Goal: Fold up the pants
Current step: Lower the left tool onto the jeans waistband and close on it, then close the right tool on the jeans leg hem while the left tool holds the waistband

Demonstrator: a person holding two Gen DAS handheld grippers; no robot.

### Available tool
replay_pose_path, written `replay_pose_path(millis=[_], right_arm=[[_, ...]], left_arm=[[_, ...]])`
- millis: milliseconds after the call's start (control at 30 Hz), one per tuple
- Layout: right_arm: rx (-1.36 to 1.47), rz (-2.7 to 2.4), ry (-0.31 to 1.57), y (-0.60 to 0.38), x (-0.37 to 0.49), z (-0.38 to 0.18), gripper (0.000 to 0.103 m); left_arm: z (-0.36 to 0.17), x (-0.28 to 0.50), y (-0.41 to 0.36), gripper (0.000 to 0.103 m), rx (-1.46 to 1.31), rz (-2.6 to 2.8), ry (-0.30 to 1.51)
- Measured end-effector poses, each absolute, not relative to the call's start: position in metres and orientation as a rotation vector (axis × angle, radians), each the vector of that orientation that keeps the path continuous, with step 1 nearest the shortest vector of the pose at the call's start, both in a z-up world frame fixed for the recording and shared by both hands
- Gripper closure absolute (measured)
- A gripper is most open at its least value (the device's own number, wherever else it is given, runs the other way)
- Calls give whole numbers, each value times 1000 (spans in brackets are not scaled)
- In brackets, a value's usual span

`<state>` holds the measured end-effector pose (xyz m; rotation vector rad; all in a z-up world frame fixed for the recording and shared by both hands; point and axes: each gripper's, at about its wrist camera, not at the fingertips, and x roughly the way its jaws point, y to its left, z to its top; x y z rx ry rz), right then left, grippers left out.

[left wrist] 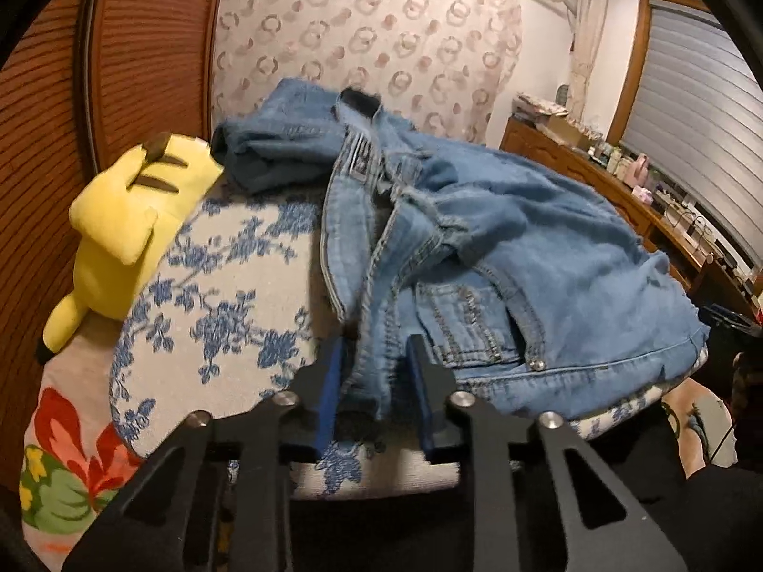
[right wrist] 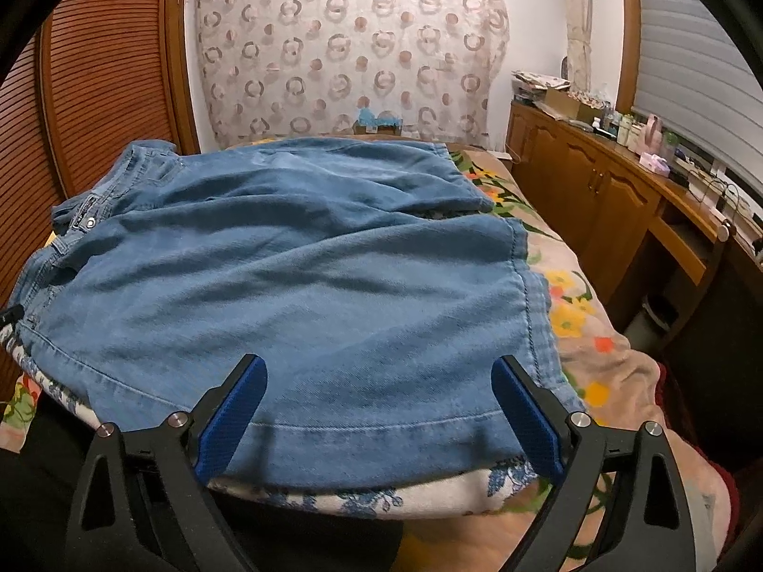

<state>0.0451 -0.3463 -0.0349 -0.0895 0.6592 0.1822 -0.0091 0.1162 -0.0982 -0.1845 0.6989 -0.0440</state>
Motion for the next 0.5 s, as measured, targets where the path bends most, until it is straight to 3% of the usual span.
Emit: replay_pose_path(millis=[67, 500], right_arm=[[-94, 175, 662, -349, 44, -34, 8], [-56, 54, 689, -381, 42, -39, 9]], left_arm=[[-92, -10, 115, 93, -174, -38, 681], [-88, -5, 115, 97, -150, -28, 686]])
